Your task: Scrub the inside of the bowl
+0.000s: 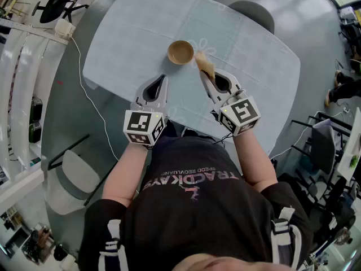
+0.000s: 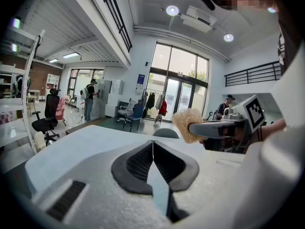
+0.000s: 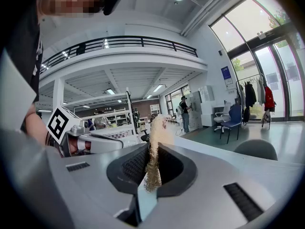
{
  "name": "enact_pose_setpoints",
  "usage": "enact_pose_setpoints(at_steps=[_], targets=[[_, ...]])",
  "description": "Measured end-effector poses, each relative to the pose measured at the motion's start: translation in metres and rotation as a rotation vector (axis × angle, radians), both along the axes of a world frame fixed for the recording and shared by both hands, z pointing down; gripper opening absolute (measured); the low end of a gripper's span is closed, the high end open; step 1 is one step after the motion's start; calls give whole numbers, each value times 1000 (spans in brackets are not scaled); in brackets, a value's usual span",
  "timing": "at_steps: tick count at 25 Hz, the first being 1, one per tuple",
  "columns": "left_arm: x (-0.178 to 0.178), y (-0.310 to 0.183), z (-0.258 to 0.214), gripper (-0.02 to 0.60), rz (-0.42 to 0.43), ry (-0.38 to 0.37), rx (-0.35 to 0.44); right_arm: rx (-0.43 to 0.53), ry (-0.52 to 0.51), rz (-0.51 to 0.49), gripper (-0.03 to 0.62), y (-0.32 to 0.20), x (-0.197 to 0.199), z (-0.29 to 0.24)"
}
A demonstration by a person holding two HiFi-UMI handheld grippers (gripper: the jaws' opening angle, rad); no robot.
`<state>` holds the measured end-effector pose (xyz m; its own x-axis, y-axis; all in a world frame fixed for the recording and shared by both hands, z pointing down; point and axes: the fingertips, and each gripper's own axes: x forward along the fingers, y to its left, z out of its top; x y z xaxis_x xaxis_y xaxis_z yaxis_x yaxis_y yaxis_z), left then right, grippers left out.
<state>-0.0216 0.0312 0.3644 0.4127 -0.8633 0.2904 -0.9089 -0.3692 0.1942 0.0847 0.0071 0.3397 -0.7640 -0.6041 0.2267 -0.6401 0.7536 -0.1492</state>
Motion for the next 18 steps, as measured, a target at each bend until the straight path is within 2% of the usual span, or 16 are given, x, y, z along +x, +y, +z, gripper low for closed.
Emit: enact_pose_setpoints(at_steps=[12,18], targets=[[-8,1,3,17,-11,-3,-10,16,-2,-24,32,3,-9,-2],[-16,-10,26,18,-14,-8,-73,25,41,-43,32,-3,-16,5]])
